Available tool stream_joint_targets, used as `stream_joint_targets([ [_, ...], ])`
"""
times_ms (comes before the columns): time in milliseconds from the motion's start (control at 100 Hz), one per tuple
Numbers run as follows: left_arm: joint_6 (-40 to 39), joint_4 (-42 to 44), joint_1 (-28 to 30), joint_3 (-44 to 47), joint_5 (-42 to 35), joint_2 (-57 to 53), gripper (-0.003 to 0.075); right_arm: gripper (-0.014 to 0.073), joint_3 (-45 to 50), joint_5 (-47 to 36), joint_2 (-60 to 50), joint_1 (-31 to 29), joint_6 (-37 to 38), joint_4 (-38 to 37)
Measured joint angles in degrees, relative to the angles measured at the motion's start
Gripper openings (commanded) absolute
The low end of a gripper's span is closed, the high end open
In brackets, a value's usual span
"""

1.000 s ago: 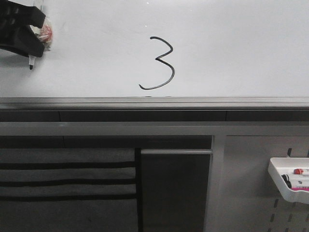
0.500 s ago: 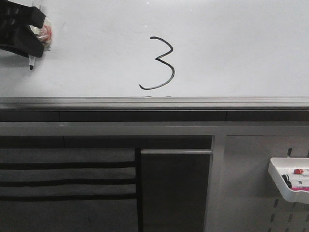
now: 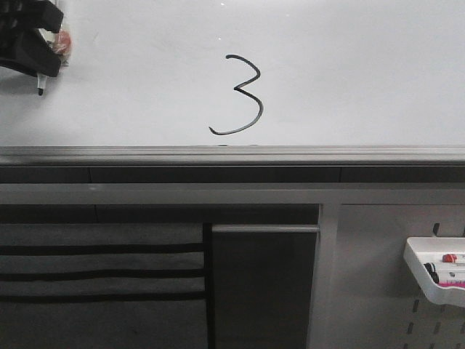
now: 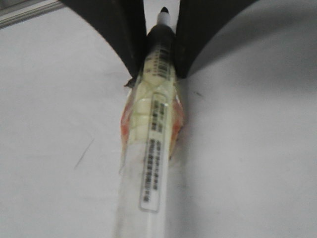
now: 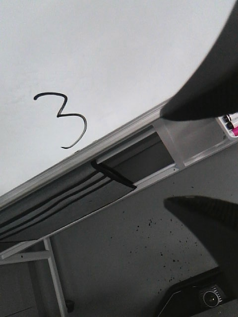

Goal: Write number 3 on whiteboard

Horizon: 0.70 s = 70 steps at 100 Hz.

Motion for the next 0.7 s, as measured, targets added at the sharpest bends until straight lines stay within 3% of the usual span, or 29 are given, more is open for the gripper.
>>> stream_joint_targets([
  [700,0.0,0.2,0.0,0.0,5.3,0.0,-0.0018,0.0309,0.0,2.2,0.0,0.0,0.0,0.0],
])
